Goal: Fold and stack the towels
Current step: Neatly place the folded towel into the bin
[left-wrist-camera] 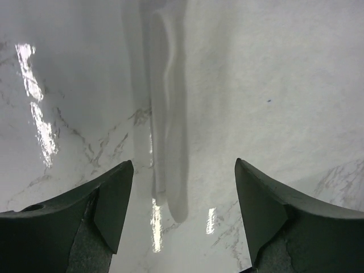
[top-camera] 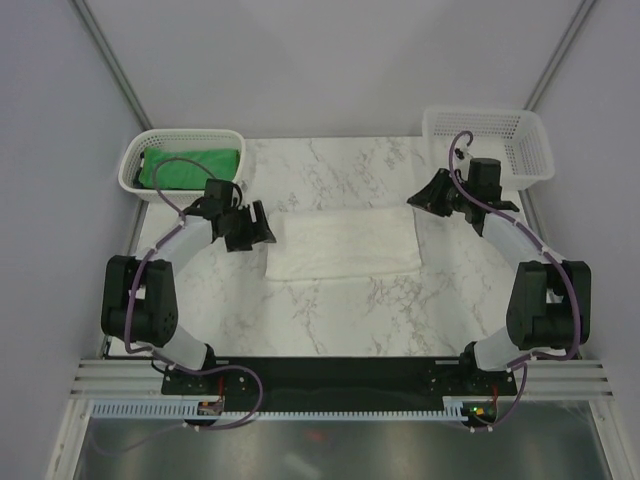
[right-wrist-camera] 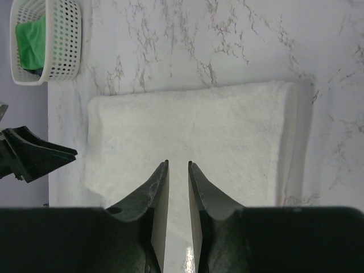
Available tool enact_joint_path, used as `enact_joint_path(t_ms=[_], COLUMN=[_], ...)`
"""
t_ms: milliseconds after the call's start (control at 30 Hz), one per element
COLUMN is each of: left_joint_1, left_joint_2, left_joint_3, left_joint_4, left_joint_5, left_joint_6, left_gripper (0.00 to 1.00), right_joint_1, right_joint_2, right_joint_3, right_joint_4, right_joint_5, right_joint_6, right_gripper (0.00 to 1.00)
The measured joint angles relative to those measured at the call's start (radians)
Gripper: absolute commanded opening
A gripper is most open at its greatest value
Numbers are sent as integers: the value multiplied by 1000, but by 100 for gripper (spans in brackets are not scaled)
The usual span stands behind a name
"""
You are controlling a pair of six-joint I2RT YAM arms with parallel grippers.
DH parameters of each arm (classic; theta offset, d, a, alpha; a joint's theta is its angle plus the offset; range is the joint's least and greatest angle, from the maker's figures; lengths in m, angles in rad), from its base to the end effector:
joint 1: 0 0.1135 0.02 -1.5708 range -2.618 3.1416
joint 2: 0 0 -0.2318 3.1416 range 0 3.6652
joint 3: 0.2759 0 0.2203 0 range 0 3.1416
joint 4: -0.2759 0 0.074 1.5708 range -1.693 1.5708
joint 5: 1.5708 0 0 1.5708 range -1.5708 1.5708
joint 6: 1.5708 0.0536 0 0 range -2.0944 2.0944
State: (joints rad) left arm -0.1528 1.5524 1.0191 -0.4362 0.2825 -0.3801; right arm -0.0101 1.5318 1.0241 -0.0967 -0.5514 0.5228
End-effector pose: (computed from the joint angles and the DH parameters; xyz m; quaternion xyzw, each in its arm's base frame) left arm 0.2940 -0.0604 0.1857 -0.0658 0.9443 -0.2069 0.2474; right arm 0.3241 0.0248 0.2265 0.1024 0.8553 0.3465 0.3713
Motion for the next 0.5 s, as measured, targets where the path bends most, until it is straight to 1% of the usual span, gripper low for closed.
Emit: enact_joint_path(t_ms=[167,300,433,500], left_joint_1=[48,68,63,56], left_joint_2=[42,99,126,138], left_joint_3=[-87,-92,-88,-87], left_joint_4=[3,24,65,93], left_joint_5=[31,61,104,123], left_joint_6=[21,32,31,30], left_gripper=[78,76,75,73], right_joint_1=[34,54,54,54], right_joint_2=[1,1,1,1], right_joint_3=[-16,-16,-18,-18], right_joint_4=[-40,-43,-39,-37], right_joint_5=[-5,-12,-13,-13], right_joint_6=[-22,-31,-31,-31], right_gripper=[28,29,29,29])
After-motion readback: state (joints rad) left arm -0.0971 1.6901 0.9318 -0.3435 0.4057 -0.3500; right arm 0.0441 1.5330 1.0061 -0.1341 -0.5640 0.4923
